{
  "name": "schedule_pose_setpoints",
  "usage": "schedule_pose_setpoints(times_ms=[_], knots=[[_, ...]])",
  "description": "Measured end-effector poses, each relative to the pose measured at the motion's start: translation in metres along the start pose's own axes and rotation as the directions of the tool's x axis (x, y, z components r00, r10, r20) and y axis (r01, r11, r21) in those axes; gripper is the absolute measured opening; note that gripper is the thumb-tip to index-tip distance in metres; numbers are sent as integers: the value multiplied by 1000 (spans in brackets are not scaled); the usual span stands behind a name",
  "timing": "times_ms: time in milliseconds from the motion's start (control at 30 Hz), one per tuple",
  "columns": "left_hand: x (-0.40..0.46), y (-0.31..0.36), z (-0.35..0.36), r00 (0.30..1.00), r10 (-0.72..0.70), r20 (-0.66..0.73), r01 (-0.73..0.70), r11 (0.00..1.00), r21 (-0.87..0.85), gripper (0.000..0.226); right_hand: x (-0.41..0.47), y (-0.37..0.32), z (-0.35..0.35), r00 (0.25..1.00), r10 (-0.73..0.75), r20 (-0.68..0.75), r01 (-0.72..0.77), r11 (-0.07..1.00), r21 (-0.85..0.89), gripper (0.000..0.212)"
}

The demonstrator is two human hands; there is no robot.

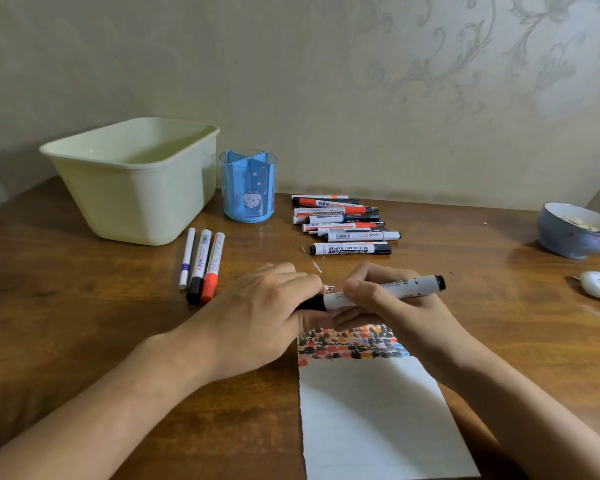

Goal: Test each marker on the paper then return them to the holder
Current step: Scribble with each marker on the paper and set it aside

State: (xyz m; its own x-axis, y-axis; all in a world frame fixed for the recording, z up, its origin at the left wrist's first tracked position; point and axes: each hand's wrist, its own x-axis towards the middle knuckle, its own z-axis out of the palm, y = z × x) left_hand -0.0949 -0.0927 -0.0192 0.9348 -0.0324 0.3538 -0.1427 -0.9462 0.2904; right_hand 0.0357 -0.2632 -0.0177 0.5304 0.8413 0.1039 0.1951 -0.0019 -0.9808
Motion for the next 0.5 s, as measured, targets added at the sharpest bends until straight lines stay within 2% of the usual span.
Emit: schedule_pose_setpoints(times_ms=[133, 200, 233, 300, 367, 433, 500], knots=[[2, 1, -2, 995, -26, 92, 30, 999, -44, 9, 0, 0, -2, 999, -9, 32, 10, 1000, -28, 27], [1, -6, -12, 986, -97, 137, 106, 993, -58, 19, -1, -2, -12, 999, -33, -9, 33, 998, 45, 21], [1, -12, -19, 983, -135, 121, 146, 985, -89, 24, -2, -5, -21, 997, -44, -63, 49, 996, 75, 21], [1, -25, -32, 987, -161, -14, 153, 962, -227, 29, -4, -9, -36, 987, -52, -150, 63, 995, 71, 29], [1, -26, -36, 982, -163, -96, 120, 930, -348, 29, -4, -9, -37, 991, -25, -128, 31, 999, 42, 37], [2, -22, -31, 981, -188, -39, 166, 932, -324, 22, -4, -6, -29, 998, 19, -64, -17, 1000, 22, 43], [2, -20, -21, 969, -239, 67, 248, 944, -218, 20, -5, -3, -20, 999, 30, -19, -30, 999, -9, 44]])
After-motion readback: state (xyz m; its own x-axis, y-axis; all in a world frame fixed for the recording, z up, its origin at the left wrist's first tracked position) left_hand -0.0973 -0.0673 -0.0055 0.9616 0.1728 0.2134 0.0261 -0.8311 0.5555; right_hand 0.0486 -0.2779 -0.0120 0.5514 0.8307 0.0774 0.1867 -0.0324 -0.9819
